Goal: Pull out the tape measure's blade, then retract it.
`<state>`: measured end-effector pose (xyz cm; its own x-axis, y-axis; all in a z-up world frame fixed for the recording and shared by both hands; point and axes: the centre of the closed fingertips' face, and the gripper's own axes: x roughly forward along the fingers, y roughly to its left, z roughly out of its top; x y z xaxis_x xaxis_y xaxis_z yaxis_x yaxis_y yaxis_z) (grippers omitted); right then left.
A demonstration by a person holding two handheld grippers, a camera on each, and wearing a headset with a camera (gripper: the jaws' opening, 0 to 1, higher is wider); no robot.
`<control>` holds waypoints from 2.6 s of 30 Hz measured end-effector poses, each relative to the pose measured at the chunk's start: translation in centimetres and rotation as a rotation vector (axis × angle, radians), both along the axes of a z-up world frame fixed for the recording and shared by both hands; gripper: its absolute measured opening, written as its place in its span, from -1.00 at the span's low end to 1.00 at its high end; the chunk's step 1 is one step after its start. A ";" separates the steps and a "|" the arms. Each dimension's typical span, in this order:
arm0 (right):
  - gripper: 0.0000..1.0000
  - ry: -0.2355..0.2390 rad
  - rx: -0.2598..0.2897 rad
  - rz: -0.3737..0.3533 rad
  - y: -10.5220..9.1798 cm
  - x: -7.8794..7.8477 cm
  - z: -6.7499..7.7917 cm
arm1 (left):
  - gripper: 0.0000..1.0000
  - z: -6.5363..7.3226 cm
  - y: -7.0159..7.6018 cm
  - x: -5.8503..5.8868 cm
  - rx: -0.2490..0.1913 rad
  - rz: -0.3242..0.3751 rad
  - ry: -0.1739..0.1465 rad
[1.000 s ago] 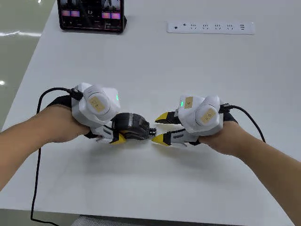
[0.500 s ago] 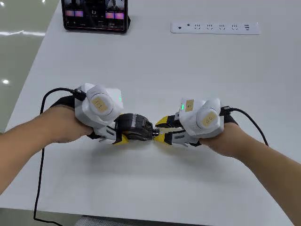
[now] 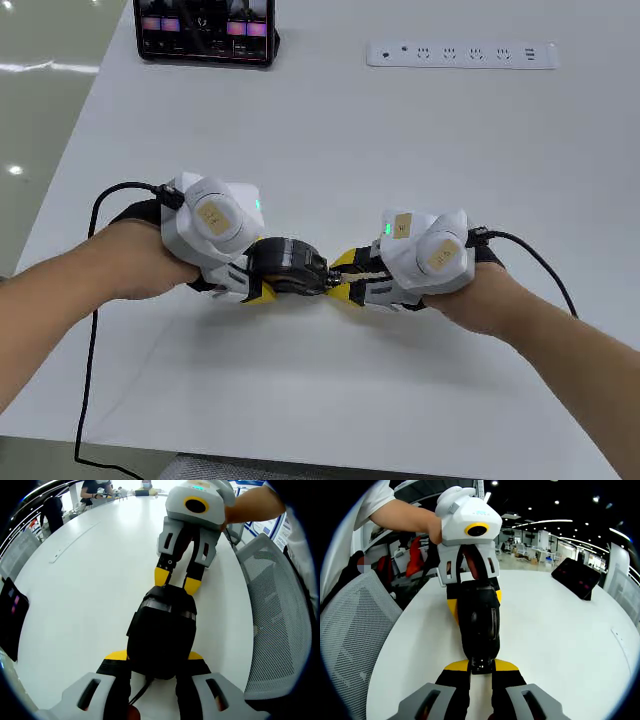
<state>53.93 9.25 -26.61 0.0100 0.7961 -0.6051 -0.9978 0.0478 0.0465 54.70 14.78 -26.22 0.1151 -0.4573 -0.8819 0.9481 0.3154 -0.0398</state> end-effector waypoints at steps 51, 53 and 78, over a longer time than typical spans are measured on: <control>-0.81 -0.054 -0.060 0.044 -3.5 0.2 0.6 | -0.42 0.1 0.3 0.0 -0.003 -0.012 -0.003; -0.81 -0.056 -0.064 0.045 -3.7 0.1 0.7 | -0.42 0.1 0.2 0.0 -0.003 -0.010 -0.003; -0.82 -0.056 -0.108 0.034 -7.0 0.2 0.6 | -0.42 0.0 0.2 -0.1 -0.003 -0.005 -0.005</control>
<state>54.12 2.27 -25.96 0.0201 0.7265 -0.6869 -0.9998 0.0156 -0.0128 54.63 14.99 -26.21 0.1171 -0.4601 -0.8801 0.9499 0.3104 -0.0359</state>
